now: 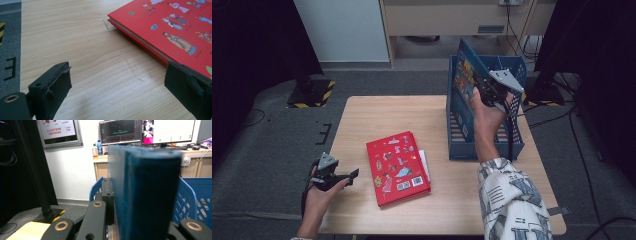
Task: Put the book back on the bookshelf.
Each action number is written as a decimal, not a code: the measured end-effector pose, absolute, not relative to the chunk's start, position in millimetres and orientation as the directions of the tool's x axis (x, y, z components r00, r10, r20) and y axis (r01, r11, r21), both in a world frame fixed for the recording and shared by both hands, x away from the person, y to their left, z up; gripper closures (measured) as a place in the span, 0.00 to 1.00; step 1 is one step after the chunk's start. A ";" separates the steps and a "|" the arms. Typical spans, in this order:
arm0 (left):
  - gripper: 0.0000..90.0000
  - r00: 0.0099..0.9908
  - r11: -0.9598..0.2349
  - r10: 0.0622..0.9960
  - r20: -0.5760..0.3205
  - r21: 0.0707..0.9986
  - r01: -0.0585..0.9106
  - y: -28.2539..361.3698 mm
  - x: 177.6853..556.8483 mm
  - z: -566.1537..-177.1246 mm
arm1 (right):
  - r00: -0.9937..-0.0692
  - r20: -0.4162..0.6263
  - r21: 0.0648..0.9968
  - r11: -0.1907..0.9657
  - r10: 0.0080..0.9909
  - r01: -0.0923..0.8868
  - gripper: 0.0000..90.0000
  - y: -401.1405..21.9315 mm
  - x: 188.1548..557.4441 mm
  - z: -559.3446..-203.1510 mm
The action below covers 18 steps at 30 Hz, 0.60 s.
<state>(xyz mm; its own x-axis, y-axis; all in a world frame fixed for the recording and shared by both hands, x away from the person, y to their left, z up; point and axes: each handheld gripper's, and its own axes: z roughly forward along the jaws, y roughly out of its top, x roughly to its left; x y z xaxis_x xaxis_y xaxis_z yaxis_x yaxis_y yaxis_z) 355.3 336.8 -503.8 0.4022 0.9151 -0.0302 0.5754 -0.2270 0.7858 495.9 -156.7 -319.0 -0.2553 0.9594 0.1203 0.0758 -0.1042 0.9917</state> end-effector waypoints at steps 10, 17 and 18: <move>0.07 0.406 -0.234 0.913 -0.025 0.784 0.575 336.8 355.7 -503.5 | -0.259 0.116 0.991 -0.093 0.959 0.099 0.92 -154.8 496.9 -336.6; 0.07 0.406 -0.235 0.914 -0.023 0.784 0.574 336.8 355.6 -503.1 | -0.263 0.104 0.991 -0.077 0.959 0.112 0.92 -150.8 496.2 -348.5; 0.07 0.406 -0.236 0.913 -0.023 0.784 0.574 336.7 355.7 -503.2 | -0.262 0.104 0.991 -0.076 0.959 0.115 0.92 -150.2 496.0 -349.8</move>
